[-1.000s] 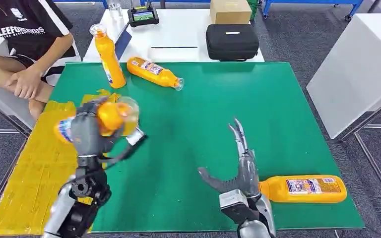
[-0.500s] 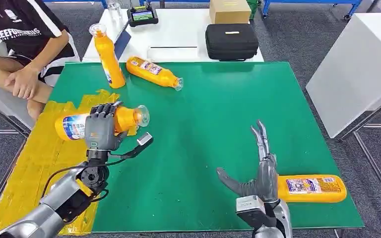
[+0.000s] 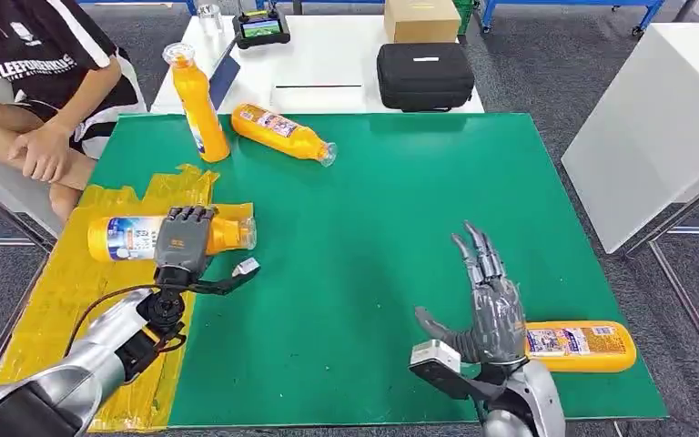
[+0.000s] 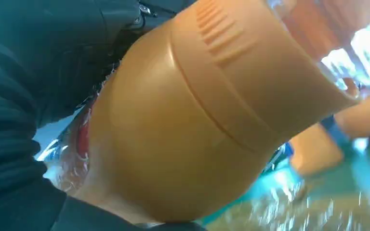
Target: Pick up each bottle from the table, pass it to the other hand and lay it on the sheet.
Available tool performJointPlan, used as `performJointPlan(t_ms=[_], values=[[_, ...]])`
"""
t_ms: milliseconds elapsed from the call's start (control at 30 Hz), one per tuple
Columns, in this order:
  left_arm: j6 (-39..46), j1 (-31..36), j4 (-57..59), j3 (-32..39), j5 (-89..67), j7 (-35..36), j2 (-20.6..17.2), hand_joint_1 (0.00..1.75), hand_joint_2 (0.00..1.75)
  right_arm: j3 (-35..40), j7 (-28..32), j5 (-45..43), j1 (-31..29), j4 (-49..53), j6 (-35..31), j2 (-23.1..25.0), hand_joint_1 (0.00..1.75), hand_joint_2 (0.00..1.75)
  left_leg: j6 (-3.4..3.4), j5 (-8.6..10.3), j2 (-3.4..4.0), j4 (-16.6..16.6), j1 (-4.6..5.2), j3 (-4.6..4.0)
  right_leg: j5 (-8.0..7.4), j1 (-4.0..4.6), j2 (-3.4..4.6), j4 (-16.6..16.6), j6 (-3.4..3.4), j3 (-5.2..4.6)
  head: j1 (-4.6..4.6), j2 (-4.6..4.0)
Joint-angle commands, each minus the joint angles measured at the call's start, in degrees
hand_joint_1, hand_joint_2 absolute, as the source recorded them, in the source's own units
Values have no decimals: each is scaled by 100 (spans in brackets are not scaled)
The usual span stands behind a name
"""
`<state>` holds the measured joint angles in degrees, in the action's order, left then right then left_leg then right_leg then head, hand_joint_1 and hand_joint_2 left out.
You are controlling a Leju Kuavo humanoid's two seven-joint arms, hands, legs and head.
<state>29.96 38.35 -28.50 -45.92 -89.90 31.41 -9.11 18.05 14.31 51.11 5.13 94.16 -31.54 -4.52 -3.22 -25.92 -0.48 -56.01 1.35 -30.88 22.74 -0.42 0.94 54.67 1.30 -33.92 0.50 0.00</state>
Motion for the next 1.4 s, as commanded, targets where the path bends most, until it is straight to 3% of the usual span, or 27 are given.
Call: performJointPlan(t_ms=[33,167,267,533,600,733,867,1033,1133,1400], values=[[-119,219,863,632,-6,-152,355,0,175,-403,-301,437,-12,175,585,268,0,175,24,-11,-2,-8,-10,10,10,9,-13,3,-3,15,0,0],[130,36,755,1298,59,-478,390,0,175,-517,-538,920,14,315,1131,337,0,175,18,-7,-3,-3,-7,10,7,6,-9,-1,-2,13,-2,0],[517,-113,622,2204,817,-1466,603,0,175,-673,-652,1279,255,669,1591,229,0,175,27,-15,-4,-4,-11,20,15,9,-14,0,-4,25,-2,0],[569,-142,573,2366,902,-1640,652,0,175,-722,-656,1334,314,762,1710,221,0,175,25,-14,0,-6,-9,17,12,8,-10,1,-3,21,0,0],[705,-206,407,3056,1614,-2637,895,0,175,-795,-781,1702,486,1042,2104,-30,0,175,15,-4,-11,-1,-3,5,6,2,-17,-2,-1,11,-2,0],[823,-482,-198,3752,2574,-3851,1216,0,175,-1052,-409,1220,880,1338,2642,-813,0,175,15,-6,-37,-4,-3,7,15,3,-43,-3,2,18,0,0],[180,-1053,-1453,4153,4136,-5096,1455,0,175,-1738,0,743,1229,1335,2903,-1447,0,175,13,-14,-32,-6,-2,12,17,2,-42,-6,7,27,0,0],[-391,-1769,-3054,4037,5185,-5219,1371,0,175,-2905,334,383,1661,1298,3579,-1381,0,175,6,-11,-24,-3,20,3,13,-21,-34,-5,4,11,0,0],[-476,-1919,-3373,4039,5473,-5335,1365,0,175,-3293,366,481,1544,892,3808,-1297,0,175,3,-17,-13,-4,17,5,10,-16,-26,-8,2,10,0,0],[-515,-2029,-3544,4064,5750,-5492,1395,0,175,-3578,324,747,1494,692,3905,-1145,0,175,8,-22,-8,-3,7,15,9,-6,-24,-14,-1,21,2,0]])
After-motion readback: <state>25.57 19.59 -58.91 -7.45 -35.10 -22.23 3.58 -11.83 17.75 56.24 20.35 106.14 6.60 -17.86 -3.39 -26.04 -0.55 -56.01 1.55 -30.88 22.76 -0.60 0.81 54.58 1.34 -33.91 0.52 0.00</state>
